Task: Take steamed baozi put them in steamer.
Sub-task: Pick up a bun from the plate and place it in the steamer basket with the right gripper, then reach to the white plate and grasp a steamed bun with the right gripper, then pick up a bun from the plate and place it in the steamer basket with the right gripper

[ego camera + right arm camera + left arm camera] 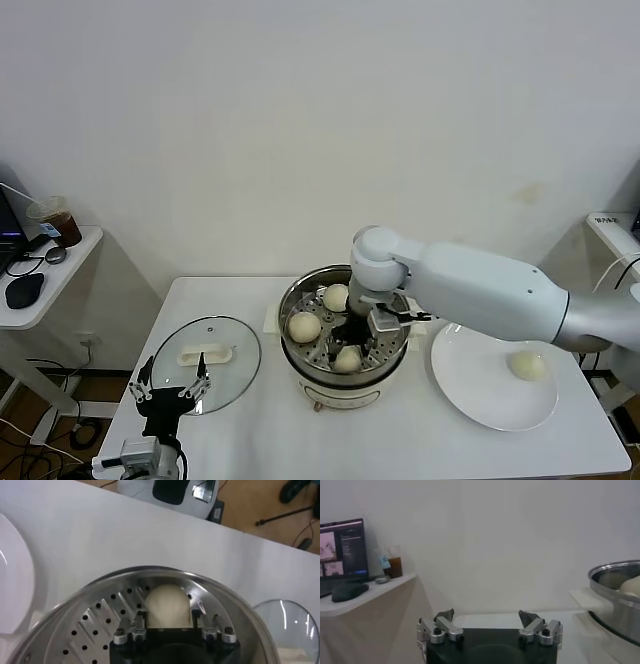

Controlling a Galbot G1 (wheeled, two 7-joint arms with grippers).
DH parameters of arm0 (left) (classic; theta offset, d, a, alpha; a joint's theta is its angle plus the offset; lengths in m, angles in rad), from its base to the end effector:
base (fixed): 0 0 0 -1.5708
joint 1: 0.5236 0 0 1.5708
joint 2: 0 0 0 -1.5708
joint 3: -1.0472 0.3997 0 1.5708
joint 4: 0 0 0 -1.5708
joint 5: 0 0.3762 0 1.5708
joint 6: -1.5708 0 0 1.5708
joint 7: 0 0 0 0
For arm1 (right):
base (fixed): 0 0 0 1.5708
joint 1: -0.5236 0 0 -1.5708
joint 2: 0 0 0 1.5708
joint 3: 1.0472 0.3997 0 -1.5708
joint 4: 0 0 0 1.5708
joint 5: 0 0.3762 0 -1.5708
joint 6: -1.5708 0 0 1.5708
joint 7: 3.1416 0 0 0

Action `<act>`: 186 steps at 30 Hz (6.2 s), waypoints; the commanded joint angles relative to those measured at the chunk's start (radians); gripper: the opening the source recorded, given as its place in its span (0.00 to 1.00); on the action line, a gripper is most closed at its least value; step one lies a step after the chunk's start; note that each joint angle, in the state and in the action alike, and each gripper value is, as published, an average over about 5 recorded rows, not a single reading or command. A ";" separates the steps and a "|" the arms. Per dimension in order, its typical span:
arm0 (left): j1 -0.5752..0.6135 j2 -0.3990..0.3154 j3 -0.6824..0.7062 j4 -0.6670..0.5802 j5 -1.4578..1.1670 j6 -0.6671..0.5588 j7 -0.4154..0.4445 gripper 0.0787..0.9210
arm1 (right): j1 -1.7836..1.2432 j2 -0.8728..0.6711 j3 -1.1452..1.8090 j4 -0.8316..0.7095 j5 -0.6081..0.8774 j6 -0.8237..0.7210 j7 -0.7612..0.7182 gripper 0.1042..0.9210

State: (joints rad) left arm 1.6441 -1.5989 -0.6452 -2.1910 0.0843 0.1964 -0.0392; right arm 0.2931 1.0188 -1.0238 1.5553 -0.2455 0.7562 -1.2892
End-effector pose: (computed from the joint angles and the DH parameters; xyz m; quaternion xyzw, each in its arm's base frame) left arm 0.1490 0.0320 -0.3214 0.0838 -0.9907 -0.0610 0.0882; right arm 0.5302 0.1075 -0.1154 -0.7184 -0.0082 -0.6837 0.1284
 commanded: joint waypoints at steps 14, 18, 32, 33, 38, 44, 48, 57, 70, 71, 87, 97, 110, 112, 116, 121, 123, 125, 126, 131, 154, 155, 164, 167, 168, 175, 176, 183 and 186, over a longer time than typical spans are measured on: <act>-0.004 0.000 0.010 -0.001 0.000 0.001 0.005 0.88 | 0.179 -0.176 0.165 -0.135 0.268 -0.509 -0.066 0.88; -0.008 0.001 0.005 -0.001 -0.002 0.003 0.010 0.88 | 0.204 -0.259 0.197 -0.172 0.354 -0.827 -0.055 0.88; 0.005 0.023 -0.009 -0.008 -0.026 0.017 0.027 0.88 | -0.217 -0.604 0.524 -0.237 0.112 -0.976 -0.110 0.88; 0.006 0.026 -0.011 -0.009 -0.030 0.019 0.028 0.88 | -0.267 -0.616 0.544 -0.232 0.085 -0.961 -0.104 0.88; 0.010 0.032 -0.021 -0.015 -0.045 0.028 0.036 0.88 | -0.484 -0.626 0.681 -0.248 -0.084 -0.854 -0.071 0.88; 0.019 0.026 -0.022 -0.012 -0.041 0.028 0.036 0.88 | -0.595 -0.580 0.720 -0.300 -0.193 -0.783 -0.064 0.88; 0.027 0.020 -0.021 -0.013 -0.034 0.027 0.035 0.88 | -0.626 -0.535 0.740 -0.349 -0.238 -0.745 -0.060 0.88; 0.029 0.012 -0.026 -0.008 -0.027 0.026 0.033 0.88 | -0.588 -0.457 0.698 -0.421 -0.273 -0.714 -0.043 0.88; 0.025 0.014 -0.027 -0.003 -0.025 0.026 0.034 0.88 | -0.599 -0.379 0.713 -0.485 -0.285 -0.721 -0.006 0.88; 0.024 0.013 -0.026 -0.003 -0.025 0.026 0.034 0.88 | -0.600 -0.374 0.713 -0.491 -0.288 -0.722 -0.002 0.88; 0.024 0.010 -0.022 -0.003 -0.018 0.025 0.034 0.88 | -0.621 -0.349 0.725 -0.516 -0.307 -0.730 0.023 0.88; 0.025 0.011 -0.020 -0.001 -0.017 0.025 0.034 0.88 | -0.636 -0.347 0.744 -0.524 -0.315 -0.745 0.032 0.88; 0.022 0.007 -0.013 0.000 -0.012 0.025 0.034 0.88 | -0.632 -0.353 0.753 -0.518 -0.291 -0.768 0.051 0.59; 0.022 0.006 -0.012 -0.003 -0.011 0.025 0.034 0.88 | -0.621 -0.361 0.743 -0.504 -0.281 -0.780 0.049 0.55; 0.022 0.004 -0.012 -0.015 -0.012 0.026 0.034 0.88 | -0.546 -0.394 0.678 -0.449 -0.201 -0.819 0.035 0.52; 0.017 0.004 -0.013 -0.019 -0.009 0.030 0.028 0.88 | -0.344 -0.431 0.515 -0.345 0.018 -0.914 0.006 0.52; 0.015 0.003 -0.014 -0.018 -0.006 0.037 0.025 0.88 | -0.236 -0.428 0.425 -0.301 0.115 -0.966 -0.013 0.52; 0.013 0.003 -0.015 -0.019 -0.003 0.043 0.023 0.88 | -0.106 -0.411 0.312 -0.260 0.209 -1.017 -0.030 0.52; 0.013 0.003 -0.014 -0.020 -0.003 0.045 0.023 0.88 | -0.043 -0.398 0.251 -0.243 0.260 -1.040 -0.033 0.52; 0.015 0.014 -0.016 -0.029 -0.003 0.043 0.015 0.88 | 0.278 -0.304 -0.019 -0.177 0.501 -1.140 -0.024 0.53; -0.017 0.043 -0.011 -0.017 -0.037 0.044 0.003 0.88 | 0.300 -0.050 -0.248 -0.155 0.556 -1.291 0.080 0.53; -0.018 0.042 -0.010 -0.016 -0.037 0.044 0.003 0.88 | 0.285 -0.048 -0.241 -0.158 0.550 -1.294 0.089 0.53; -0.023 0.038 -0.010 -0.006 -0.037 0.045 0.004 0.88 | 0.171 -0.018 -0.191 -0.193 0.491 -1.310 0.123 0.53; -0.026 0.038 -0.009 0.001 -0.037 0.044 0.004 0.88 | 0.148 -0.005 -0.180 -0.213 0.469 -1.309 0.127 0.53; -0.026 0.038 -0.009 0.003 -0.037 0.044 0.004 0.88 | 0.142 -0.001 -0.178 -0.218 0.462 -1.308 0.127 0.53; -0.028 0.039 -0.012 0.008 -0.039 0.044 0.004 0.88 | 0.113 0.010 -0.169 -0.233 0.432 -1.307 0.134 0.53; -0.028 0.039 -0.012 0.009 -0.039 0.044 0.004 0.88 | 0.113 0.012 -0.167 -0.235 0.432 -1.308 0.136 0.53; -0.030 0.034 -0.006 0.007 -0.038 0.044 0.004 0.88 | 0.117 0.026 -0.162 -0.245 0.433 -1.310 0.139 0.53; -0.029 0.033 -0.006 0.006 -0.038 0.044 0.004 0.88 | 0.122 0.025 -0.169 -0.240 0.432 -1.309 0.133 0.54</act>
State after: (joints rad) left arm 1.6148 -1.5658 -0.6515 -2.1838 0.0459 0.2404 -0.0353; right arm 0.4318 1.0336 -1.1904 1.3217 0.2023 -0.5495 -1.1572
